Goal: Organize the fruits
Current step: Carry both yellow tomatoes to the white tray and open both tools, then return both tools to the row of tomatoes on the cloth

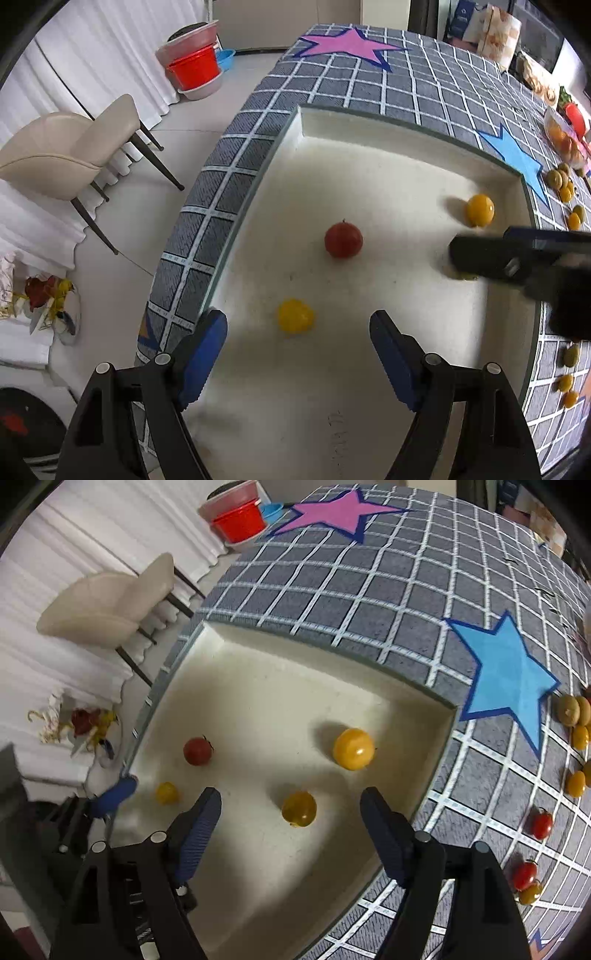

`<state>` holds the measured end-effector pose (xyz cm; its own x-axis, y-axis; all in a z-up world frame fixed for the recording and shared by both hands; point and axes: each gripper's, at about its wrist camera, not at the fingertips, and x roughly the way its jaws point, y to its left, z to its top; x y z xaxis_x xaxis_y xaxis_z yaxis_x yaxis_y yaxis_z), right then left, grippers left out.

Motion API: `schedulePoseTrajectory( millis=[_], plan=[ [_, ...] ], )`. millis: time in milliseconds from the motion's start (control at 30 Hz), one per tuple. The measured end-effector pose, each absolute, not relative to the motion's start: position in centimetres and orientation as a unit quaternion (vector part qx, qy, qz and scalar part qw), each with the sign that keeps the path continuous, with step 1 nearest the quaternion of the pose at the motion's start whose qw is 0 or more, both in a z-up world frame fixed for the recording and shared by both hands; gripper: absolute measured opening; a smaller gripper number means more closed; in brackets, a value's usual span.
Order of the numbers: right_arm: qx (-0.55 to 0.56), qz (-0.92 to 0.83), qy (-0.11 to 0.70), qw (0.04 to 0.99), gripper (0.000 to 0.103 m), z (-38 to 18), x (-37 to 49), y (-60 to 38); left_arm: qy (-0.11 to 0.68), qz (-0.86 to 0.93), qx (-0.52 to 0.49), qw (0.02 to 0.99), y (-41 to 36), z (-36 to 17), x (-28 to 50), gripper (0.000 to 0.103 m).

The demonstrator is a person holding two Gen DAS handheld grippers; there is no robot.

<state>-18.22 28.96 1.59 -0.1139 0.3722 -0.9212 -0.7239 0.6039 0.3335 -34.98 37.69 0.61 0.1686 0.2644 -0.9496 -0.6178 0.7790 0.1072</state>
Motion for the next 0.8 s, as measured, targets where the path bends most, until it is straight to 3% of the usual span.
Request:
schedulePoseTrajectory(
  millis=[467, 800],
  plan=[
    [-0.089, 0.354, 0.593, 0.718, 0.083, 6.4, -14.7, 17.7, 0.562, 0.23, -0.098, 0.789, 32.8, 5.0, -29.4, 0.081],
    [-0.078, 0.264, 0.615, 0.739, 0.083, 5.4, -15.3, 6.0, 0.566, 0.134, -0.062, 0.811, 26.3, 5.9, -21.8, 0.081]
  ],
)
